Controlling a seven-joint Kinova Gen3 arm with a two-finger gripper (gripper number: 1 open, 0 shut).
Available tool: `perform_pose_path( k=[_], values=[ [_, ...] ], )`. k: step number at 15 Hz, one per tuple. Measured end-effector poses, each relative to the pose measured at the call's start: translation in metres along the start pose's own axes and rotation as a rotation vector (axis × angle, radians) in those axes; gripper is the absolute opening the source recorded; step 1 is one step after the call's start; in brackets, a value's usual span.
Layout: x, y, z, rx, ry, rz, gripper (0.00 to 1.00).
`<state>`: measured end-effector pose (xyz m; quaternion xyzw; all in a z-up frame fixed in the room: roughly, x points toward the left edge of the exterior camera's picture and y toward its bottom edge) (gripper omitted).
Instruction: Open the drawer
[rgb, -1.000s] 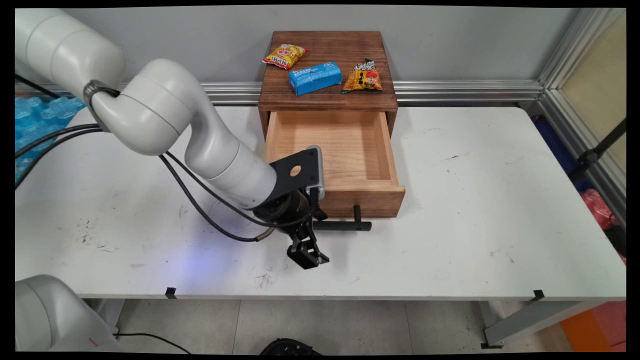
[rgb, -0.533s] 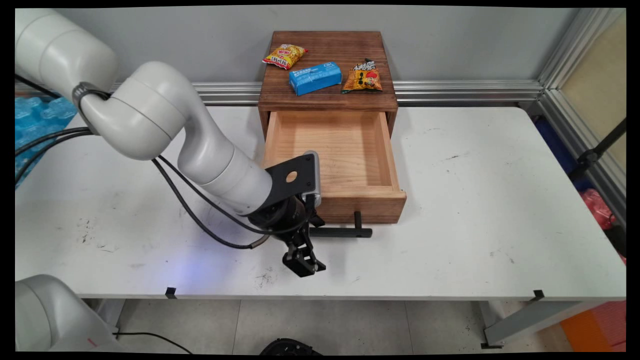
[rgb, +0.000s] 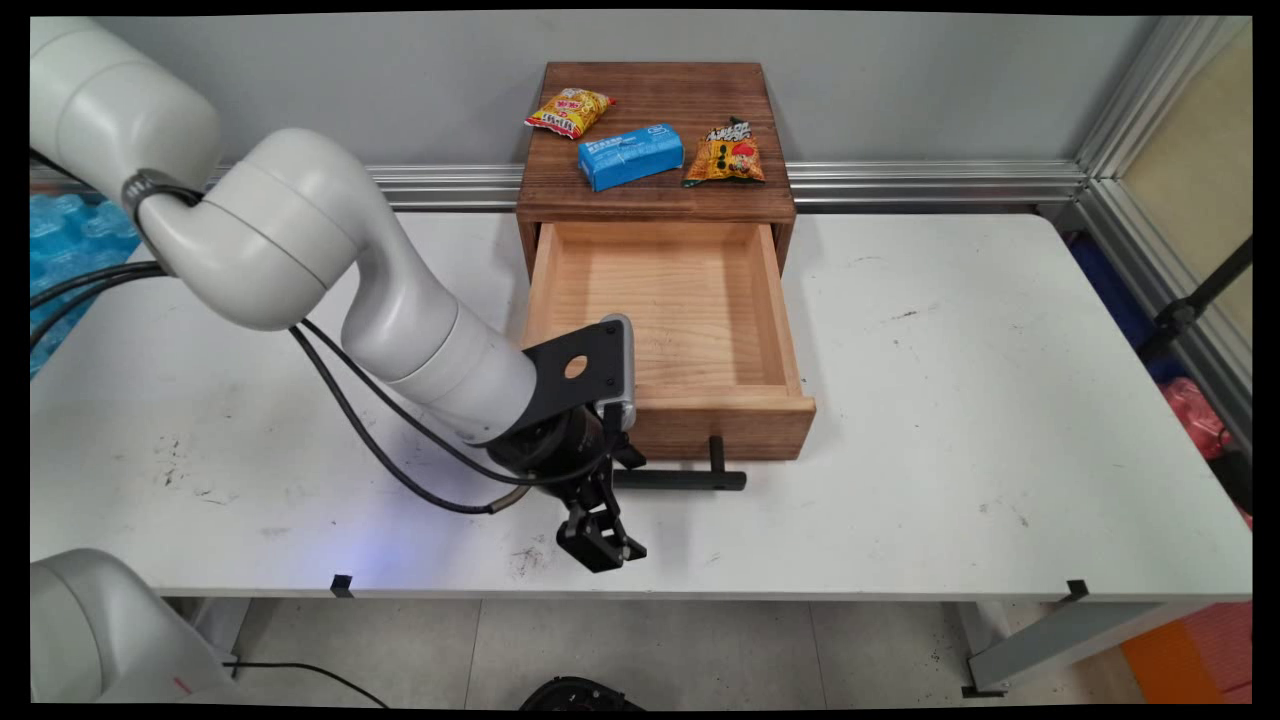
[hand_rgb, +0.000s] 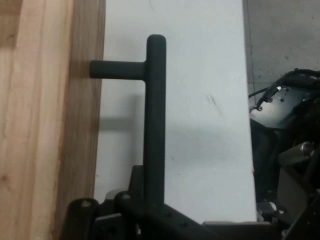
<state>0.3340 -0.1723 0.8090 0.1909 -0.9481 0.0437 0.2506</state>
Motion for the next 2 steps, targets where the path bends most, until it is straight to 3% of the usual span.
perform_pose_path(
  k=[2],
  values=[
    [-0.0004, 0.0033, -0.0012, -0.005, 0.0, 0.0, 1.0]
  ],
)
